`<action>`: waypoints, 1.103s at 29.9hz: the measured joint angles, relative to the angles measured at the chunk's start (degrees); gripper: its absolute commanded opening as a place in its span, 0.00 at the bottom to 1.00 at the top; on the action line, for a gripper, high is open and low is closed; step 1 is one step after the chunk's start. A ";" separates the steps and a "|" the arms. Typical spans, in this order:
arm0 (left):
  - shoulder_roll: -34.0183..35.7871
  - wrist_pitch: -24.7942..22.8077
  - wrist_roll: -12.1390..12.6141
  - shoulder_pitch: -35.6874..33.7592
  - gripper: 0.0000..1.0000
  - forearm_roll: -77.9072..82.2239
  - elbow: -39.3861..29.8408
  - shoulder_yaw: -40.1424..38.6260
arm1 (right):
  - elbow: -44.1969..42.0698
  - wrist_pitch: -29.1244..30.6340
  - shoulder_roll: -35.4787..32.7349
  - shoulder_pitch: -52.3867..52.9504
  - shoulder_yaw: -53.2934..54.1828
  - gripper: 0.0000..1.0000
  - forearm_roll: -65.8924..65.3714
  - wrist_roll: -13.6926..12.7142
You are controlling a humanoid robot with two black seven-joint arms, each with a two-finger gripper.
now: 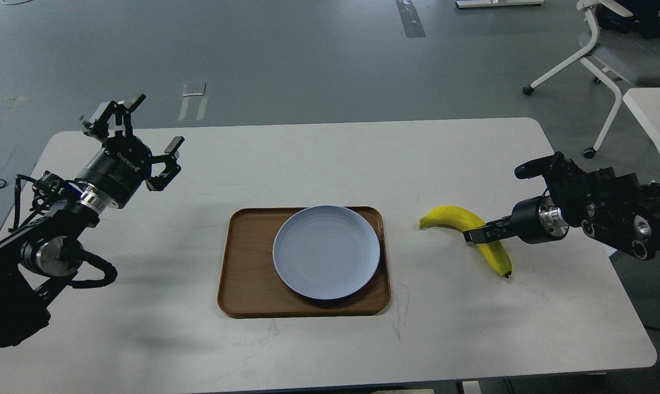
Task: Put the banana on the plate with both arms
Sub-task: 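Reach the right gripper down and grasp the yellow banana, then lift the banana with the right gripper and carry it over the plate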
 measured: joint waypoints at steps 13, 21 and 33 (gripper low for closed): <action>0.32 0.00 0.00 -0.05 1.00 0.00 -0.14 -0.09 | 9.50 -0.16 -7.09 7.23 0.85 0.00 0.72 0.01; 0.28 0.00 0.00 -0.10 1.00 0.00 -0.25 -0.18 | 12.22 0.56 -3.98 15.57 0.39 0.00 4.32 0.01; 0.50 0.00 0.00 -0.10 1.00 -0.09 -0.54 -0.94 | 6.81 2.65 14.96 16.43 -5.95 0.00 9.33 0.01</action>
